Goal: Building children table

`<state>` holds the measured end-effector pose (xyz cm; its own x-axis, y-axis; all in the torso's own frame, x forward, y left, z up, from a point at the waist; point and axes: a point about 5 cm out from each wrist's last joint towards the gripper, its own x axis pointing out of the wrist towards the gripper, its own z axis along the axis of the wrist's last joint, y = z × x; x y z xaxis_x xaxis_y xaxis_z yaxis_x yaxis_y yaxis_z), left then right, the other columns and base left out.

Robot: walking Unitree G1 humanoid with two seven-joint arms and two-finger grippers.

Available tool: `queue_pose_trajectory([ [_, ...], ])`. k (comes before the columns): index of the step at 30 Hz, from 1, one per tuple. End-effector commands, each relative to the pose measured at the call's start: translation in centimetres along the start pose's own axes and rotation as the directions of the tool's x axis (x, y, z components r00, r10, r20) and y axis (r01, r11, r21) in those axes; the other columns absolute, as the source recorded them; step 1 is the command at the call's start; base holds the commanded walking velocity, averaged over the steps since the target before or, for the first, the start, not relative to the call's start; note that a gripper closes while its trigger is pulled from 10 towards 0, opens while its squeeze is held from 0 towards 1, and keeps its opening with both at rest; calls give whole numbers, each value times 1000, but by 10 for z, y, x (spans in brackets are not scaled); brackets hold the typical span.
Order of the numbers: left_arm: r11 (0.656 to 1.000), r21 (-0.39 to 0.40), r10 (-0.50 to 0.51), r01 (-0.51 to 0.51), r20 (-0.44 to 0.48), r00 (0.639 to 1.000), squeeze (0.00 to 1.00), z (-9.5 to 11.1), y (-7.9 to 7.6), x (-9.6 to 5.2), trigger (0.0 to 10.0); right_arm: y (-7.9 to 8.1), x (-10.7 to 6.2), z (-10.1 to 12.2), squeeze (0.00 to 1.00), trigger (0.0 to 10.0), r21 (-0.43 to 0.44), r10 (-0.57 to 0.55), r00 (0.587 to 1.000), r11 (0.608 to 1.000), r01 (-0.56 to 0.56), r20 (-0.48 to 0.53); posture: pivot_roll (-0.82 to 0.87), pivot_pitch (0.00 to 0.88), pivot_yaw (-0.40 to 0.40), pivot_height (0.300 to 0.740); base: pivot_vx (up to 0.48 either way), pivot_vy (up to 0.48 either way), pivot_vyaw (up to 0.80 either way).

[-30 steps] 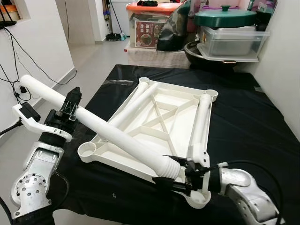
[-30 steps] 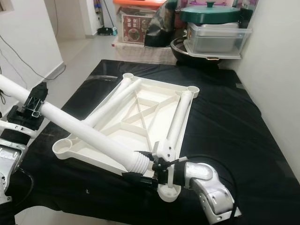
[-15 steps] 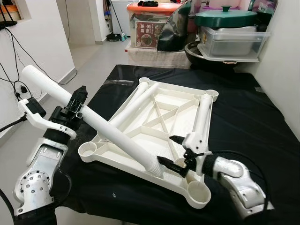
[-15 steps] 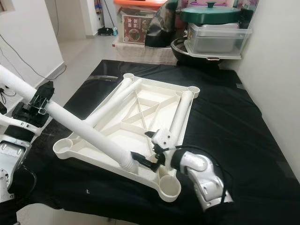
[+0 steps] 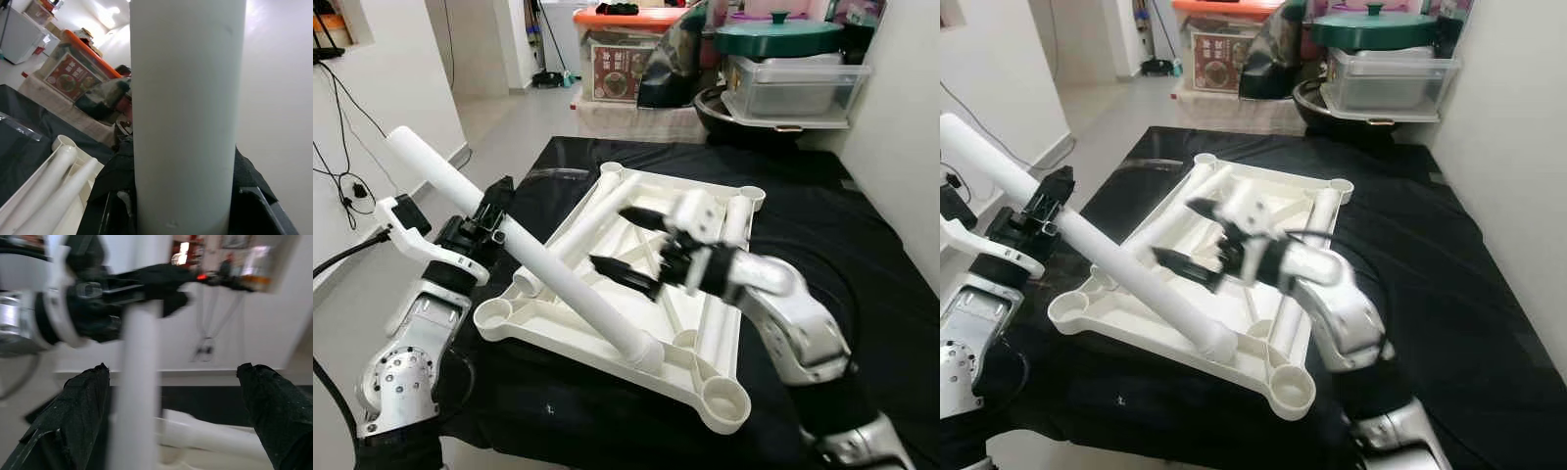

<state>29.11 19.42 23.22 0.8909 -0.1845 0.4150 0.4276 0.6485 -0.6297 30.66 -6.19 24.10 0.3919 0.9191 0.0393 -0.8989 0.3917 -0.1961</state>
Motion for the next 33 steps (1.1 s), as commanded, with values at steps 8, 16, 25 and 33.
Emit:
queue_pose_trajectory([
  [8,1000,30,-3,6,-90,996,0,-21,-4,-3,0,13,4,-26,0,10000,128,107,970,988,-80,-219,76,0,-47,740,0,0,0],
  [16,1000,25,-10,12,-104,995,0,-27,-6,-1,39,9,5,-34,0,10000,174,42,953,985,11,-301,56,0,-36,740,0,0,0],
  [25,999,25,-27,30,-132,991,0,-36,-10,7,5765,33,32,-43,0,10000,212,87,938,977,-15,-335,59,0,-38,740,0,0,0],
  [33,999,42,-20,28,-185,983,0,-47,-13,7,10000,46,50,-66,0,0,178,111,910,983,-42,-399,80,0,-53,740,0,0,0],
])
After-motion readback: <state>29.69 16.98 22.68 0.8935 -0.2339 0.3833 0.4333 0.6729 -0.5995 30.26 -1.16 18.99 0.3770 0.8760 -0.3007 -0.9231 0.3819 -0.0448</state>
